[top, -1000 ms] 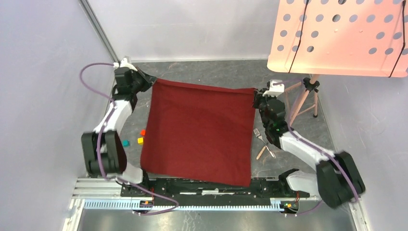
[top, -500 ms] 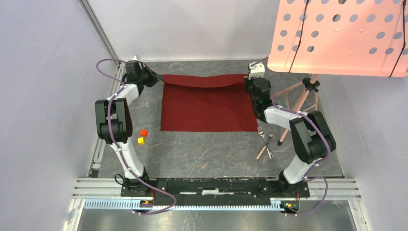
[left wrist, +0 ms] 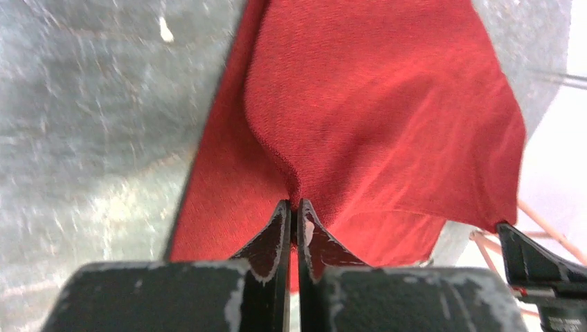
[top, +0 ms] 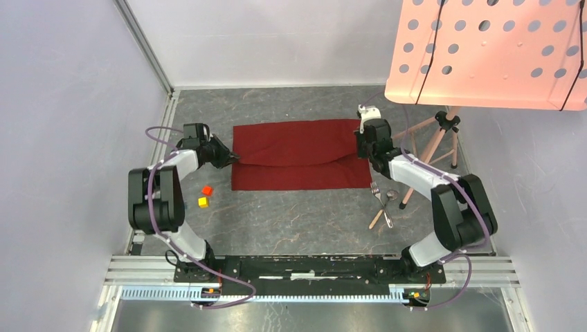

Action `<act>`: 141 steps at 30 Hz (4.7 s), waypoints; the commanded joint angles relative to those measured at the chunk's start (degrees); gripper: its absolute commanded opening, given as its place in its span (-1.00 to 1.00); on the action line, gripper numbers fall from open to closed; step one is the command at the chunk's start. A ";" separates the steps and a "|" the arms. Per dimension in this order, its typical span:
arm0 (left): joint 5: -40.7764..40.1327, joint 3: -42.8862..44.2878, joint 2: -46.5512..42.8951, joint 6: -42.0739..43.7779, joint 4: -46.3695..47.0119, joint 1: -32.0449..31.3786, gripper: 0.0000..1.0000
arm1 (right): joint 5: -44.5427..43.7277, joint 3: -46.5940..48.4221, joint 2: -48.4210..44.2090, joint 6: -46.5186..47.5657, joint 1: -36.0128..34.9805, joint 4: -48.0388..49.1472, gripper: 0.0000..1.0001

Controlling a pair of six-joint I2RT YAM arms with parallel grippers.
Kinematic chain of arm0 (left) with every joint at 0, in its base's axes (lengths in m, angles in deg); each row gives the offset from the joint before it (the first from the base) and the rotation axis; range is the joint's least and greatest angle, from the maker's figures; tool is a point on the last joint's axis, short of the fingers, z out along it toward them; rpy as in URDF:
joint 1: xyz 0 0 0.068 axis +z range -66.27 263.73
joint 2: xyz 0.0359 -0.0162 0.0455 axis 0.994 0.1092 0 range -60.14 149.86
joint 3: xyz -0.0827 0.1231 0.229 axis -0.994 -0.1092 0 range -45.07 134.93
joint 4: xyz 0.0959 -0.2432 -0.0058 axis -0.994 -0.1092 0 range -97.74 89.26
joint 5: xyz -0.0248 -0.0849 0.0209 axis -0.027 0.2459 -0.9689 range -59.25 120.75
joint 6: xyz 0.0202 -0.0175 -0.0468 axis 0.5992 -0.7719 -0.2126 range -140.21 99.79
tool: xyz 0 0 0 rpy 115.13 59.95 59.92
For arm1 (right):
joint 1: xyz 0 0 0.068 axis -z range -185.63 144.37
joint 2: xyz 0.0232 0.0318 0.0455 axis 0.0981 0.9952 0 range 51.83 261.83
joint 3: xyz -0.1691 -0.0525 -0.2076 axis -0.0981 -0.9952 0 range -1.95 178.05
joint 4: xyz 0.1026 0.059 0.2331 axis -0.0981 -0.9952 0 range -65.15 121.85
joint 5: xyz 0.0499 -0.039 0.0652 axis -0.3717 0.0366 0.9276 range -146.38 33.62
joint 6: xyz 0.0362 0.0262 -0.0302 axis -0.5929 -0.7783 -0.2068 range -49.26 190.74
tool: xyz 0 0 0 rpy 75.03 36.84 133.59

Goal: Fold the napkin into a case and place the utensils inside
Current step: Fold and flatten the napkin at the center of the board, then smooth out the rectangle-folded napkin at the center of the board.

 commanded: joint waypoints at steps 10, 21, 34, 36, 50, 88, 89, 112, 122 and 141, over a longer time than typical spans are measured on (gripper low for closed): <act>3.98 -12.75 -16.16 -0.09 -3.49 -1.70 -0.85 | -0.25 -8.17 -11.77 -2.34 1.12 -10.42 -1.00; -4.07 -10.39 -6.37 2.80 -8.57 -1.58 -0.95 | 3.82 -13.93 -6.60 -3.41 1.12 -4.87 -1.00; -11.40 -6.12 -8.12 5.77 -17.35 -0.46 -0.95 | 10.04 -14.55 -6.70 -3.48 1.14 -5.56 -1.00; -10.23 -5.94 -9.24 6.43 -17.81 -0.46 -0.95 | 9.74 -14.25 -8.51 -3.27 1.09 -6.65 -1.00; -9.95 -6.54 -6.90 7.02 -16.46 -0.48 -0.95 | 10.21 -16.85 -11.04 -3.72 1.18 -5.99 -1.00; -15.74 -7.02 -20.54 9.55 -21.95 -0.47 -0.07 | 15.26 -20.16 -10.91 -4.06 1.12 -1.74 -0.64; -16.38 -6.54 -22.22 10.34 -23.12 -0.52 -0.03 | 15.89 -20.37 -11.80 -4.20 1.03 -1.68 -0.58; -1.14 4.50 -14.54 27.68 -29.49 -0.63 0.66 | 19.65 -18.89 -24.44 -2.75 0.95 -5.92 0.29; 1.99 7.18 -5.35 28.98 -26.84 -0.63 0.66 | 23.25 -21.58 -23.58 -3.26 1.03 -2.31 0.27; 0.32 6.87 -4.52 30.39 -26.61 -0.62 0.65 | 27.11 -21.63 -19.56 -4.54 0.98 -0.18 0.16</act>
